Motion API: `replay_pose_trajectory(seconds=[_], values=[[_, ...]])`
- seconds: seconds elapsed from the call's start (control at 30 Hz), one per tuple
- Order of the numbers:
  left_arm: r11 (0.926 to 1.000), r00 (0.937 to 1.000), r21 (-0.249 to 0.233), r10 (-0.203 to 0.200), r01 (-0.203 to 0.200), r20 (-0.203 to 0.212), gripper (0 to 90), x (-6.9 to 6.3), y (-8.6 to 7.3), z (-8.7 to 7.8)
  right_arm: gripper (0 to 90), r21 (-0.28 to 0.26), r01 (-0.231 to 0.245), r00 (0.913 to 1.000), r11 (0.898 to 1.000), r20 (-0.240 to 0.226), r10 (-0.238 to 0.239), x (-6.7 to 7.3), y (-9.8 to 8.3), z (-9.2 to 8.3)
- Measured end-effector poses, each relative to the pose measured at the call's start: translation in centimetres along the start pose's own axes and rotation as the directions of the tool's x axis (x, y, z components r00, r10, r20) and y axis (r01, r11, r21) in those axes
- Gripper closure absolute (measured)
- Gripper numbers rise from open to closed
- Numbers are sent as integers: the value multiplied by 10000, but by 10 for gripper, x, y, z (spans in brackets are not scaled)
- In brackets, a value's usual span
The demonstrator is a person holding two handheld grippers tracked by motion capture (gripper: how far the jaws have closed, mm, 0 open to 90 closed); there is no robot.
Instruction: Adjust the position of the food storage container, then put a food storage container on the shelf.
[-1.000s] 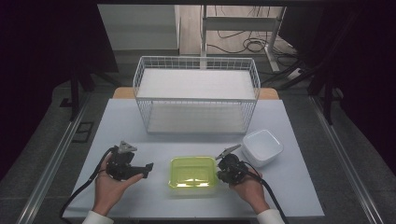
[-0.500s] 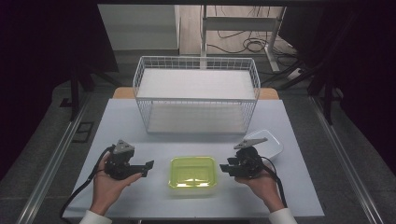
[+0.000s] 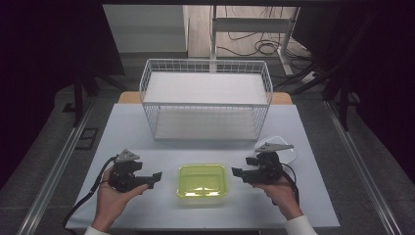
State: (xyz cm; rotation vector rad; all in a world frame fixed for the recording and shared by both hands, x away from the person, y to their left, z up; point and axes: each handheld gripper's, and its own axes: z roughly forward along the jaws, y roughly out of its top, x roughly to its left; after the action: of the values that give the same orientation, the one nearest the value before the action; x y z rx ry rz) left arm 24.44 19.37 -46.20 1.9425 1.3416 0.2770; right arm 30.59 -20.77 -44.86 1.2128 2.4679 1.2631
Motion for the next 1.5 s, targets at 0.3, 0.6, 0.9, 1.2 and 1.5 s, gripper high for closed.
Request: replay_pose_trajectory(seconds=[0.3,0.6,0.9,1.2,1.5], values=[[9991,9974,50,-432,430,572,170,-3,0,2,244,-6,-222,9997,9998,-57,222,1,-3,2],[9957,9853,404,-886,835,1459,170,-5,1,18,288,217,-738,9972,9970,-127,741,3,-1,11],[9849,9629,745,-1689,1565,2102,183,-7,1,27,315,536,-860,9961,9948,-156,870,8,-7,20],[9699,9371,850,-2426,2284,2510,254,-9,1,44,344,861,-1078,9930,9904,-397,1115,10,-9,30],[9564,9170,1309,-2882,2613,2757,283,-8,-1,58,379,1060,-1605,9843,9813,-573,1672,10,-14,41]])
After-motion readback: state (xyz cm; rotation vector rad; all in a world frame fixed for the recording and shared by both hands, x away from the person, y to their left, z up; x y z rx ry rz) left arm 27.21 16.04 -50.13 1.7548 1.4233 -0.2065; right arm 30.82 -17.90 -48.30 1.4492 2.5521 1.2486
